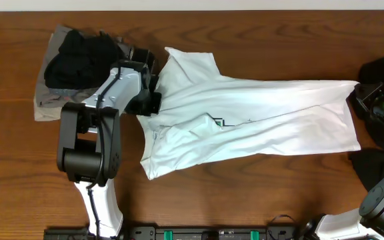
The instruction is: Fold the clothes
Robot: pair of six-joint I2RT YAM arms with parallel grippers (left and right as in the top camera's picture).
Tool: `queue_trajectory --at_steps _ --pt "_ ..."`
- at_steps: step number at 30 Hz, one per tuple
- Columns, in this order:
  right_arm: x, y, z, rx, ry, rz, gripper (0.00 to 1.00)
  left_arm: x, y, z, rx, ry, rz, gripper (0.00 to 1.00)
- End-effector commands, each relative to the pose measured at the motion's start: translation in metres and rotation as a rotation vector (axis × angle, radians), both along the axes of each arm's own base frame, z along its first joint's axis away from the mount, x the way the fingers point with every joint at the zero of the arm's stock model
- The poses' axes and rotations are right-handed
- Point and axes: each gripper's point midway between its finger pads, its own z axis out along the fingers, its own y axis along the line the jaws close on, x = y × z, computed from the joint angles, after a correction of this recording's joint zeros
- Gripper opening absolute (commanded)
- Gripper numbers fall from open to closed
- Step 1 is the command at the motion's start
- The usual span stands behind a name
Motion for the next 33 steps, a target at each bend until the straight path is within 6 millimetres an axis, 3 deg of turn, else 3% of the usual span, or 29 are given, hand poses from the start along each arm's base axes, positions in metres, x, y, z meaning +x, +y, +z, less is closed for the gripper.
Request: queue_trajectory --at_steps 1,5,8,13,16,19,22,26,30,33 --pt "-0.002 -0.003 0.007 0.003 -0.015 -0.011 0.01 -0.046 0.035 -0.028 0.091 0.175 0.102 0.06" --pt "-0.002 -0.003 0.007 0.003 -0.015 -0.011 0.01 -0.065 0.049 -0.023 0.105 0.254 0.139 0.06" --pt "-0.002 -0.003 0.007 0.003 -0.015 -0.011 0.01 -0.061 0.05 -0.013 0.104 0.225 0.137 0.06" --pt "-0.002 -0.003 0.006 0.005 -0.013 -0.011 0.01 -0.03 0.038 0.03 0.072 0.06 0.121 0.06" --pt "-0.005 -0.001 0.003 0.017 0.005 -0.011 0.01 -0.007 0.024 0.067 0.047 -0.078 0.094 0.12" --pt "-0.007 0.001 0.0 0.03 0.023 -0.01 0.01 0.024 -0.005 0.099 -0.042 -0.252 0.028 0.16" --pt "-0.009 0.003 -0.002 0.038 0.033 -0.01 0.01 0.053 -0.038 0.114 -0.16 -0.391 -0.043 0.21" --pt "-0.013 0.007 -0.007 0.059 0.062 -0.009 0.01 0.081 -0.066 0.101 -0.281 -0.452 -0.079 0.29" --pt "-0.015 0.008 -0.008 0.067 0.073 -0.008 0.01 0.105 -0.073 0.071 -0.304 -0.429 -0.076 0.33" --pt "-0.015 0.008 -0.008 0.066 0.073 -0.008 0.01 0.128 -0.082 0.065 -0.33 -0.435 -0.082 0.36"
